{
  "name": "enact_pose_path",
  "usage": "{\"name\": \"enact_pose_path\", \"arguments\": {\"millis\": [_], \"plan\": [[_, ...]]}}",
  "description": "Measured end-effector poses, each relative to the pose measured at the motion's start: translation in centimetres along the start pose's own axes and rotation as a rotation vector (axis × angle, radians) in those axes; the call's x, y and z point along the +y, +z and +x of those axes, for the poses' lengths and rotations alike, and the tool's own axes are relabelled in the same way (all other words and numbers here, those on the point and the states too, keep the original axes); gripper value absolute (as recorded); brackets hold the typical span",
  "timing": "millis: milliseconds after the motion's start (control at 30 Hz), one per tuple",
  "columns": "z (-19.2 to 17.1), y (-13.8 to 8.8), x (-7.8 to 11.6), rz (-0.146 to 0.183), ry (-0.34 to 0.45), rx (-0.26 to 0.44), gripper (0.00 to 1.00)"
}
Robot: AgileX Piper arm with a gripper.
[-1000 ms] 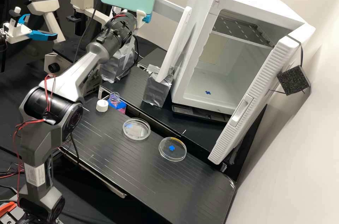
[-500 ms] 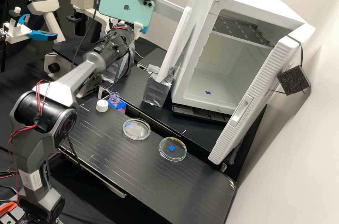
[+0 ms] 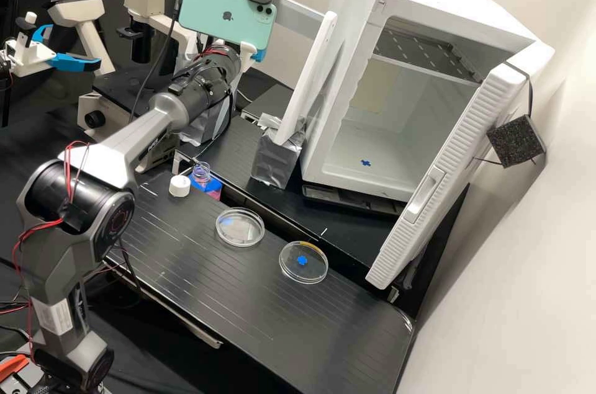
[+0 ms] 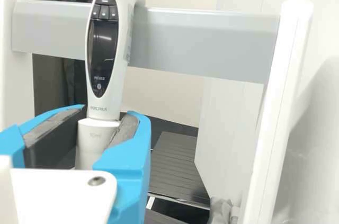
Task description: Use the pipette
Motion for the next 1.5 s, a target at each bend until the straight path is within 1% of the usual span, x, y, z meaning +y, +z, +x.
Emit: {"name": "enact_pose_path", "arguments": {"millis": [33,67,267,300,400,567,600,700,733,767,800,867,900,933,967,1000,1033,1067,1133,1267,1400,1500], "plan": [[0.0,0.0,0.0,0.0,0.0,0.0,0.0],[0.0,0.0,0.0,0.0,0.0,0.0,1.0],[0.1,0.2,-0.1,-0.03,0.021,-0.028,1.0],[0.1,0.3,-0.1,-0.026,0.026,-0.034,1.0],[0.2,0.4,-0.4,-0.032,0.04,-0.047,1.0],[-0.5,0.3,-1.2,-0.02,0.053,-0.04,1.0],[-0.8,0.3,-1.3,-0.028,0.056,-0.034,1.0],[-1.8,0.2,-1.7,-0.025,0.069,-0.013,1.0],[-2.2,0.1,-1.7,0.005,0.073,-0.001,1.0],[-2.6,0.3,-1.9,0.005,0.08,0.0,1.0],[-3.0,0.5,-1.9,-0.007,0.095,-0.01,1.0],[-4.6,1.5,-2.4,0.005,0.136,-0.059,1.0],[-5.3,2.0,-2.5,-0.021,0.16,-0.082,1.0],[-6.1,2.7,-2.7,-0.031,0.195,-0.101,1.0],[-6.8,3.2,-2.6,-0.008,0.239,-0.106,1.0],[-7.6,3.6,-2.8,-0.007,0.272,-0.101,1.0],[-8.2,4.0,-3.1,0.0,0.306,-0.08,1.0],[-8.8,4.1,-3.3,0.012,0.334,-0.055,1.0],[-10.1,4.5,-3.8,0.015,0.4,-0.001,1.0],[-12.5,5.9,-5.5,-0.005,0.504,0.058,1.0],[-13.6,7.9,-7.7,-0.014,0.551,0.067,1.0],[-14.1,9.1,-9.2,-0.003,0.588,0.101,1.0]]}}
